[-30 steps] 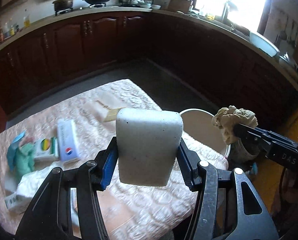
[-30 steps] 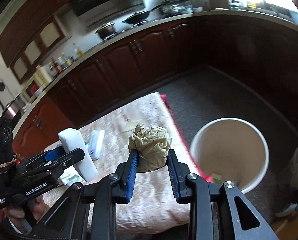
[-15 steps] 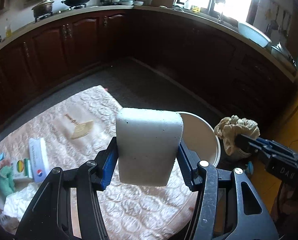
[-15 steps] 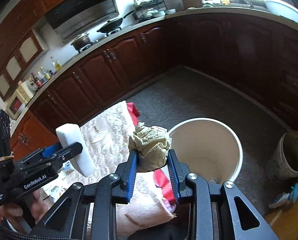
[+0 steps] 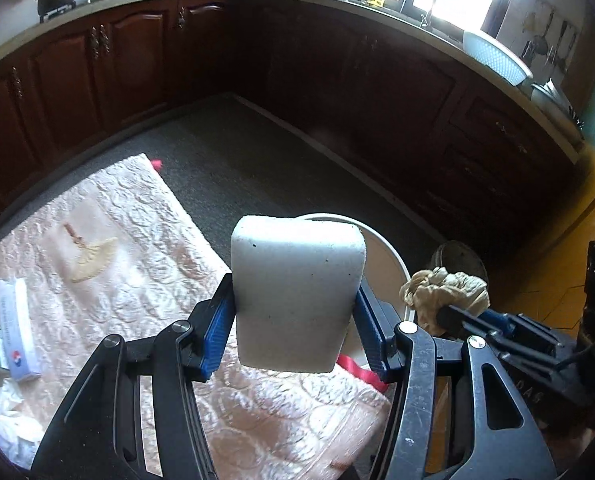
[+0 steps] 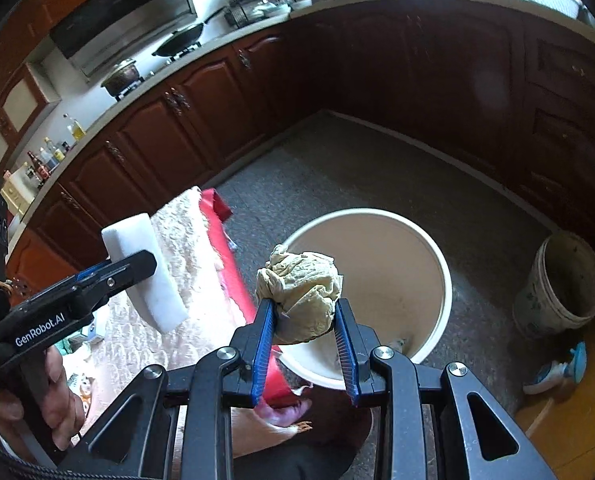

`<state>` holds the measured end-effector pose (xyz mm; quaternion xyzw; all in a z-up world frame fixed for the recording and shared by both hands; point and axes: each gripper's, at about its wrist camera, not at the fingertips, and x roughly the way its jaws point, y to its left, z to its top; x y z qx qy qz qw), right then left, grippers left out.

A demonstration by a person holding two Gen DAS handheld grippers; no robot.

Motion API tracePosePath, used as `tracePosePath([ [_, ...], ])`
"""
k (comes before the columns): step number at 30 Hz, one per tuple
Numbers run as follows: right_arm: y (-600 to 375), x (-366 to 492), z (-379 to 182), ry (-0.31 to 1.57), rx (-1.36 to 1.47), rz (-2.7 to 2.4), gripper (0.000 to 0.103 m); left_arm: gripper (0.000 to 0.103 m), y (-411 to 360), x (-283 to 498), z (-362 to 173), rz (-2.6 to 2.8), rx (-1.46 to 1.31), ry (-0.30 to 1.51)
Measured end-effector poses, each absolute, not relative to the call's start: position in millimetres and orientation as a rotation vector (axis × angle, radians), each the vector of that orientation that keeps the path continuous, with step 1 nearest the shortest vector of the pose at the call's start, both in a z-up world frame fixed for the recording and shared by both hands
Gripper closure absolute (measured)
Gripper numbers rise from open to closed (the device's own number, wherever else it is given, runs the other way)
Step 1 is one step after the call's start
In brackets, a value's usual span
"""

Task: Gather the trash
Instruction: 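Carry the sponge and cloth over the bucket and open both grippers, then move both open grippers back over the table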

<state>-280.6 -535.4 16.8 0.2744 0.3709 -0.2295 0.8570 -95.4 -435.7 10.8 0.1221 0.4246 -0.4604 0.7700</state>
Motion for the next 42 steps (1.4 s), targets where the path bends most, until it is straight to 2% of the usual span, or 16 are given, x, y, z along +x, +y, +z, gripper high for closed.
tracePosePath([
  [8, -541, -277, 0, 0.821, 0.582, -0.526, 0.075, 0.047, -455, -100, -2, -1.024, 0.234, 0.952],
  [9, -543, -277, -1, 0.825, 0.585, -0.529, 0.072, 0.047, -456, -98, -3, -1.028, 0.232, 0.952],
  [11, -546, -277, -3, 0.826, 0.583, -0.555, 0.055, 0.042, -457, -97, -5, -1.025, 0.238, 0.949],
  [12, -547, -279, -4, 0.823, 0.582, -0.566, 0.053, 0.039, -457, -98, -5, -1.024, 0.241, 0.946],
  [13, -548, -280, -6, 0.821, 0.584, -0.57, 0.053, 0.035, -457, -98, -6, -1.025, 0.238, 0.946],
  [16, -550, -282, -9, 0.824, 0.594, -0.57, 0.053, 0.033, -455, -97, -8, -1.024, 0.225, 0.96],
  [30, -539, -274, -11, 0.833, 0.596, -0.544, 0.053, 0.033, -430, -98, 3, -0.988, 0.221, 0.931],
  [42, -519, -266, 3, 0.817, 0.559, -0.524, 0.048, 0.033, -390, -94, 14, -0.934, 0.193, 0.909],
])
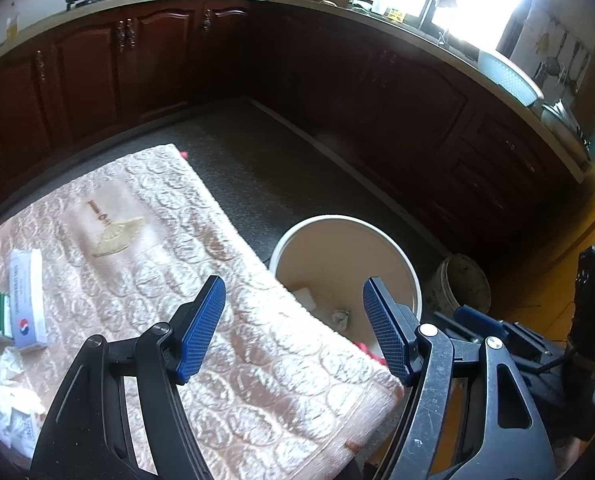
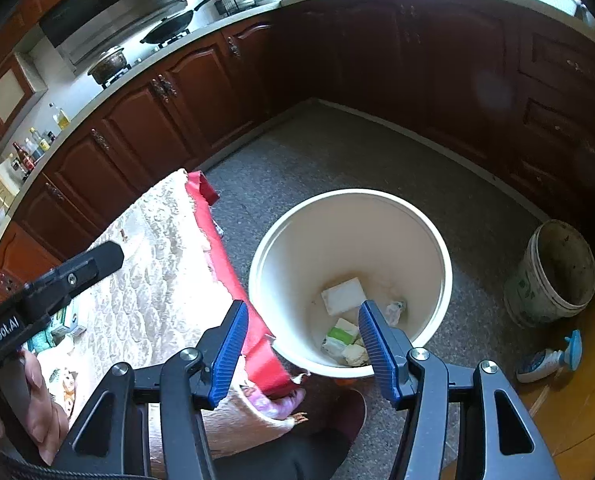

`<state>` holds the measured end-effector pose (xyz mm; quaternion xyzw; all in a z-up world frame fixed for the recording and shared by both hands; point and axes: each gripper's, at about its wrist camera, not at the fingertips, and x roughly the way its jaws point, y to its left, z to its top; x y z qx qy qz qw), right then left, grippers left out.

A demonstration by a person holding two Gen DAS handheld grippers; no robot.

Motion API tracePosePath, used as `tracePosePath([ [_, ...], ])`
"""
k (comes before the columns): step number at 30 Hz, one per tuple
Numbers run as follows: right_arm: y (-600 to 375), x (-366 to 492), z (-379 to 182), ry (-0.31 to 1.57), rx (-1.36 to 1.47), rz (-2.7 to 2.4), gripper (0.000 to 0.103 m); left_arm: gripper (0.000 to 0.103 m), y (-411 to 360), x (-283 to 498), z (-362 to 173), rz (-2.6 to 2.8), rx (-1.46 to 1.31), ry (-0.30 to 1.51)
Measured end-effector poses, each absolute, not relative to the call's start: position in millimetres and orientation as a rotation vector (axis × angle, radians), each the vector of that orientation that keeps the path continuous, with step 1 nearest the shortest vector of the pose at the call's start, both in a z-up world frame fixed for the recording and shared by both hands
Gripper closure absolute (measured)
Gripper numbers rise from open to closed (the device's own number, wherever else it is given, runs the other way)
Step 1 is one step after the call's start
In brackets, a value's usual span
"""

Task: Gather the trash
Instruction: 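Move both open grippers back over the table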

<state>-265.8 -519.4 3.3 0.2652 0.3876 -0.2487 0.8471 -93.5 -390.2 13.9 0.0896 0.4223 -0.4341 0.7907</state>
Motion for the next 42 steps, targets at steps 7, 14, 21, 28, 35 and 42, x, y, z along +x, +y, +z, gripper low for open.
tracePosePath([
  [7, -500, -257, 20, 0.793, 0.498, -0.513, 0.037, 0.033, -357, -92, 22, -0.889, 0.181, 0.88],
  [14, -472, -241, 34, 0.784, 0.45, -0.461, 0.037, 0.033, -317, -92, 29, -0.827, 0.177, 0.85],
  [21, -439, -219, 43, 0.777, 0.408, -0.392, 0.034, 0.033, -268, -88, 33, -0.74, 0.173, 0.811],
  [28, -396, -191, 43, 0.797, 0.356, -0.292, 0.034, 0.032, -221, -78, 32, -0.656, 0.152, 0.814],
  [35, -354, -163, 37, 0.827, 0.33, -0.189, 0.03, 0.032, -168, -66, 27, -0.6, 0.092, 0.856],
  [42, -322, -142, 25, 0.865, 0.318, -0.102, 0.03, 0.032, -106, -47, 13, -0.512, 0.082, 0.911],
])
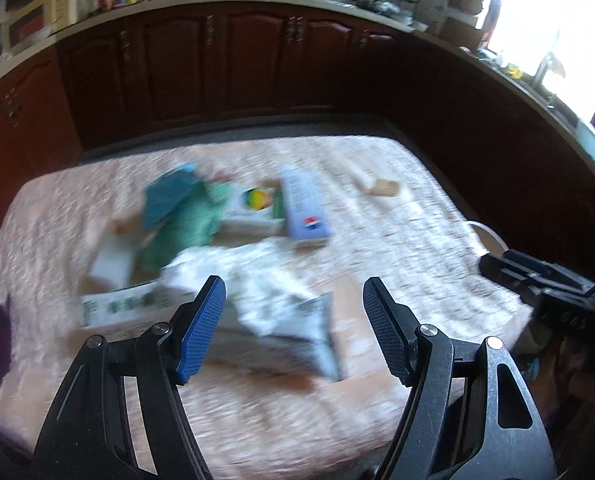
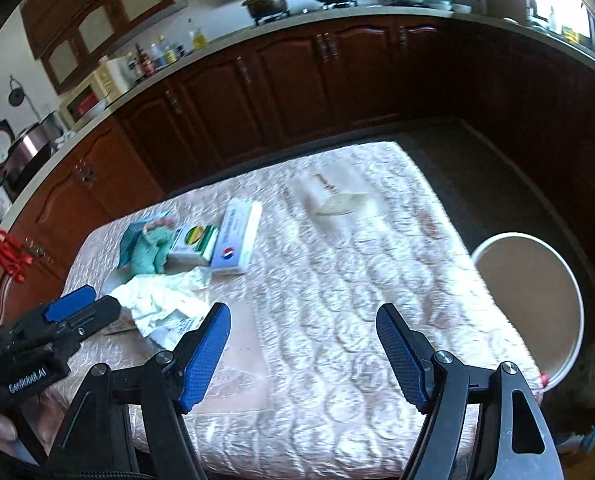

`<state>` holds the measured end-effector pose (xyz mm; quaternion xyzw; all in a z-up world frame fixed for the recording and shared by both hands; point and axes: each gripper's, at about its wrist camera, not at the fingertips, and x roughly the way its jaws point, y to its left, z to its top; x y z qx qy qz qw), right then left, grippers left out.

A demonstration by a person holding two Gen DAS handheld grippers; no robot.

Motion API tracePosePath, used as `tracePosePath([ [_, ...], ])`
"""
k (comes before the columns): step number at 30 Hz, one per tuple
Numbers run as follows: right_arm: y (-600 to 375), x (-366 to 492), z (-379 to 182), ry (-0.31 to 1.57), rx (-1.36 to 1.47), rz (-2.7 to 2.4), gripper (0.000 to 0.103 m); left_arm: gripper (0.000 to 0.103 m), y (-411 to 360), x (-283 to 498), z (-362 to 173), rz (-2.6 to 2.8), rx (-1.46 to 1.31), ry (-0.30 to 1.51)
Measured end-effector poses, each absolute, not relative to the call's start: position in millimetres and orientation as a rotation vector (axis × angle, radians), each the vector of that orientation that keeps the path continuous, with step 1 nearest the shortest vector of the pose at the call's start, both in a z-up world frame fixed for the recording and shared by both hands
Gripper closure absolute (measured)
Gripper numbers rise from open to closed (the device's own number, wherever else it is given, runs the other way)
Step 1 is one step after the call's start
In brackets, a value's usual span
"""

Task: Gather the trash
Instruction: 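Move both open grippers back over the table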

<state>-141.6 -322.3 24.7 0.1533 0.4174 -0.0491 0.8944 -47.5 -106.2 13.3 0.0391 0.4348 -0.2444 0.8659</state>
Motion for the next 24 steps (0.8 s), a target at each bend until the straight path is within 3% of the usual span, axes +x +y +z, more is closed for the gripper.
tracePosePath([
  [7, -306, -125, 11, 0.905, 0.318, -0.057, 0.03, 0.032, -73, -17, -7, -0.444, 0.038, 0.988],
  [21, -313, -95, -10, 0.968, 0.32, -0.052, 0.03, 0.031, -151, 23, -61, -0.405, 0.341, 1.079],
  [23, -317, -91, -13, 0.972, 0.327, -0.054, 0.03, 0.035, -156, 30, -71, -0.42, 0.361, 1.113],
  [24, -319, -89, -14, 0.974, 0.329, -0.055, 0.03, 0.041, -157, 33, -74, -0.427, 0.356, 1.13],
])
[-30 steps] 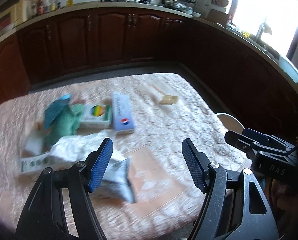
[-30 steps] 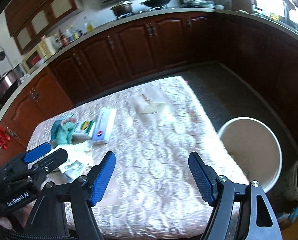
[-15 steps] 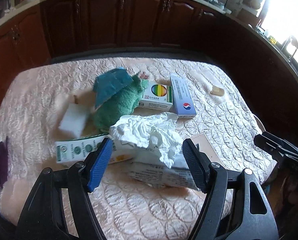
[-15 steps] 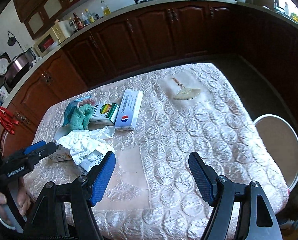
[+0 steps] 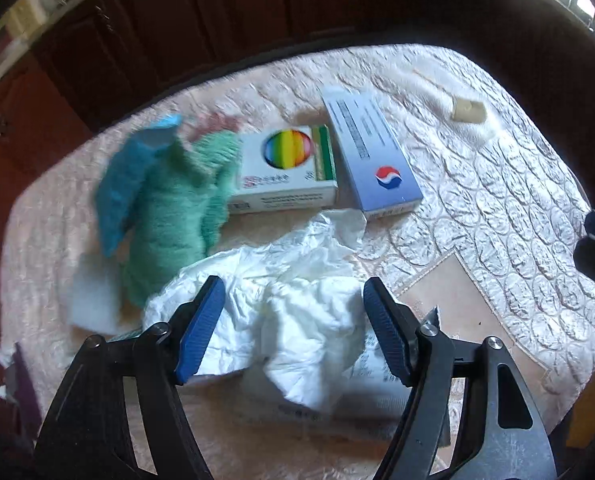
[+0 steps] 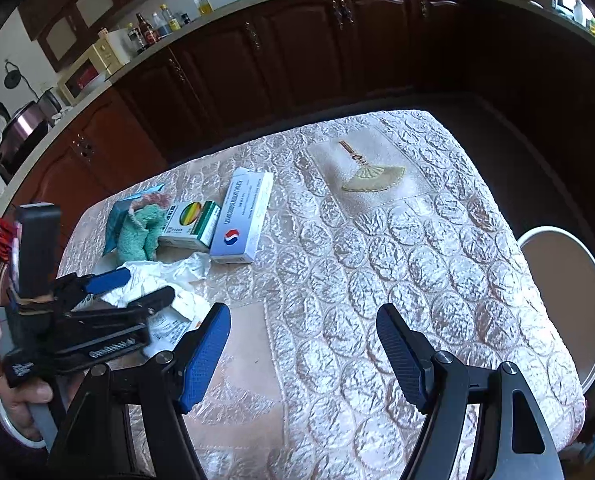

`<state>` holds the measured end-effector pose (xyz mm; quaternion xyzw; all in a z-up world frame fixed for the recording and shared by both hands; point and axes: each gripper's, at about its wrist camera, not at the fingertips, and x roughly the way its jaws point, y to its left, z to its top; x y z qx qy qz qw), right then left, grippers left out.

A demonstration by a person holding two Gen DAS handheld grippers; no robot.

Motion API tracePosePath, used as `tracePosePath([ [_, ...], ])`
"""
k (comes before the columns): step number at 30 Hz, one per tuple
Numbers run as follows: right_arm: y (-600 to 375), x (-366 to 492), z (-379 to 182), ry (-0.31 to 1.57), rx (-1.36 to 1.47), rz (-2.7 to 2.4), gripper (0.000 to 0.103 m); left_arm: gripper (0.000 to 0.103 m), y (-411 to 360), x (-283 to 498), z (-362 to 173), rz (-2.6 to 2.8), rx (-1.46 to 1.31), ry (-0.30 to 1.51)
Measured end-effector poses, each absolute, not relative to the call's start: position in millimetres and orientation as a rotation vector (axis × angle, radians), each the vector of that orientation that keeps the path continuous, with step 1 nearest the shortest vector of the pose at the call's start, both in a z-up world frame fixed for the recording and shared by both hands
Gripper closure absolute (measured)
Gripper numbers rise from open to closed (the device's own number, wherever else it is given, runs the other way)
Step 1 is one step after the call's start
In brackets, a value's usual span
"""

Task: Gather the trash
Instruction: 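Move both open grippers back over the table, then grasp the crumpled white tissue with the left gripper while the right gripper grasps the blue-white medicine box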

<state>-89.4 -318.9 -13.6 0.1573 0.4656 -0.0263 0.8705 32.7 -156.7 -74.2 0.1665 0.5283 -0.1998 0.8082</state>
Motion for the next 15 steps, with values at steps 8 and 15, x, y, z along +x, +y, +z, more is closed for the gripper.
tracePosePath([
  [8, -316, -54, -22, 0.983, 0.333, -0.015, 0.03, 0.09, -125, 41, -57, -0.471, 0.218, 1.156],
  [15, -284, 9, -46, 1.03, 0.311, 0.055, 0.03, 0.09, -96, 41, -18, -0.475, 0.112, 1.085],
])
